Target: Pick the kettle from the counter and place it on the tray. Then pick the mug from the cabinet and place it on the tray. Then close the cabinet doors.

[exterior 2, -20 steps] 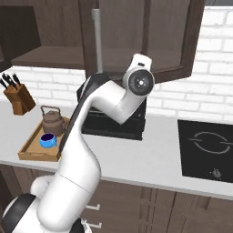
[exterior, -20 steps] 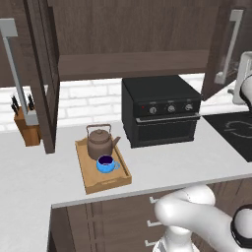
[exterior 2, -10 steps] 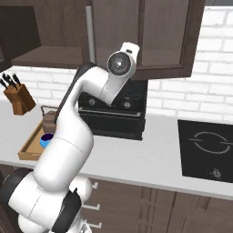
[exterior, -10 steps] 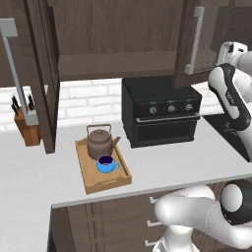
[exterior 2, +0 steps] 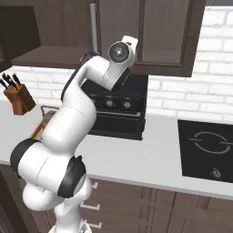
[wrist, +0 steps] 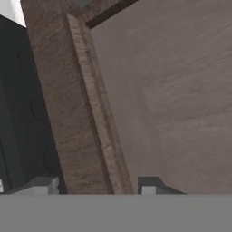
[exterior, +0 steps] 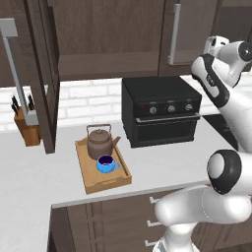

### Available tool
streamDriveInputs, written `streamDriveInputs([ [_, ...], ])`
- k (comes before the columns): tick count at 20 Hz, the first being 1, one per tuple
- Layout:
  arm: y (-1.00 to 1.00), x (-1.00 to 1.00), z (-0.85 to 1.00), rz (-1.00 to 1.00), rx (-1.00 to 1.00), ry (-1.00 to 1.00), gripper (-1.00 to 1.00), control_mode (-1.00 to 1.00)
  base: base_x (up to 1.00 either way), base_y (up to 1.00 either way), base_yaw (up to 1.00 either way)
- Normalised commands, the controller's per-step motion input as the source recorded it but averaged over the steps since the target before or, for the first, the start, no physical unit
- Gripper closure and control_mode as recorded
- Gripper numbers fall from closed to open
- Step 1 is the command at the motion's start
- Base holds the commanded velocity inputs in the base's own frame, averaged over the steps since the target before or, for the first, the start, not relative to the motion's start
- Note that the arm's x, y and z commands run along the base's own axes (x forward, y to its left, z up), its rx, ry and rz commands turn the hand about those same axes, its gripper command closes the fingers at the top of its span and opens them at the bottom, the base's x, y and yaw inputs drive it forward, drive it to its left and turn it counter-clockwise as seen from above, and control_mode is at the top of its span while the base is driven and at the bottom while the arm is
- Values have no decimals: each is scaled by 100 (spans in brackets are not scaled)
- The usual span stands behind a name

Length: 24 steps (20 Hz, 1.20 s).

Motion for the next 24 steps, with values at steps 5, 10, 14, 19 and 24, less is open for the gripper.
streamDriveInputs([
  [5, 4, 69, -10, 0, 0, 0, -100, -100, 0, 0, 0],
  [10, 1, 36, -46, 0, 0, -7, -100, -100, 0, 0, 0],
  [14, 6, 1, -78, 0, 0, -13, -100, -100, 0, 0, 0],
  [19, 12, 0, -82, 0, 0, -7, -100, -100, 0, 0, 0],
  [24, 9, -2, -63, 0, 0, -5, -100, -100, 0, 0, 0],
])
